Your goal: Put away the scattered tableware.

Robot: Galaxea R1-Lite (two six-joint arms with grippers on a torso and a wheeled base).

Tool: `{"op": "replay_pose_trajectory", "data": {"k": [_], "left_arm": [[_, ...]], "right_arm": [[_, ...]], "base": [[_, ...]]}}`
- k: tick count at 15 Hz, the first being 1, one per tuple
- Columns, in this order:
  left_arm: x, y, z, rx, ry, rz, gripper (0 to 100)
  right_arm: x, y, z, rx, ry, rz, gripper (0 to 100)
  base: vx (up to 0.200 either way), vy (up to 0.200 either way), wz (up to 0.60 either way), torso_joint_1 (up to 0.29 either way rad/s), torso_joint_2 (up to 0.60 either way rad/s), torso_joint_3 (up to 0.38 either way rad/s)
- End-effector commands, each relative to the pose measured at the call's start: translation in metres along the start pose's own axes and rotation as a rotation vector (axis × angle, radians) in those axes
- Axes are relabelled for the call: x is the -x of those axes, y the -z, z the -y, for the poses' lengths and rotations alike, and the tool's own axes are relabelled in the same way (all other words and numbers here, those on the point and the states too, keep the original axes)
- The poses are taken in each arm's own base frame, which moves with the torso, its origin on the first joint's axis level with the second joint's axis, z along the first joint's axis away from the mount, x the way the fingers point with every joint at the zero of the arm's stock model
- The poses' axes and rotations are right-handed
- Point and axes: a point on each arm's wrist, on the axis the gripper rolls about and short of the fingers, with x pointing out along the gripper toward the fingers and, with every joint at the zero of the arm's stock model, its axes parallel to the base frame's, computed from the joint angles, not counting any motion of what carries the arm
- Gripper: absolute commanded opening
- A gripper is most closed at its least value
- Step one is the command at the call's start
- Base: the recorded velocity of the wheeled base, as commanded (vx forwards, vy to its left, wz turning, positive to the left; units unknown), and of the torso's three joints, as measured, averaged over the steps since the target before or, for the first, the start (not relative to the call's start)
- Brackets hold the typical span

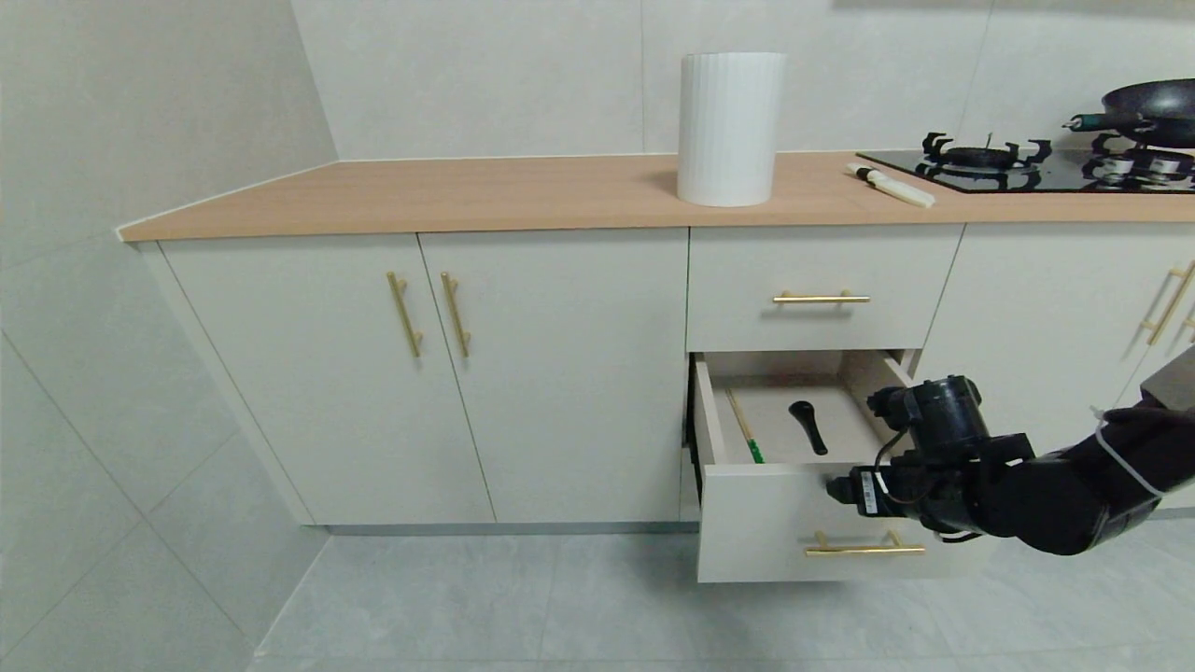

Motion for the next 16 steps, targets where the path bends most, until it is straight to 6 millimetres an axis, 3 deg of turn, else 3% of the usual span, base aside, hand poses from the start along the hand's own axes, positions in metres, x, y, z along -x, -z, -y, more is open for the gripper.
{"op": "replay_pose_trajectory", "data": {"k": [1,8,16], "left_arm": [[0.000,0.000,0.000,0.000,0.000,-0.001,100],[0.000,0.000,0.000,0.000,0.000,-0.001,100],[0.000,0.000,0.000,0.000,0.000,-0.001,100]], "right_arm": [[-0.013,-0.007,-0.003,0.000,0.002,0.011,100],[-0.048,-0.041,-0.009,-0.003,0.009,0.054,100],[-0.087,-0.061,-0.001,-0.035,0.032,0.103,100]], "base": [[0.000,0.000,0.00,0.000,0.00,0.000],[0.000,0.000,0.00,0.000,0.00,0.000],[0.000,0.000,0.00,0.000,0.00,0.000]]}}
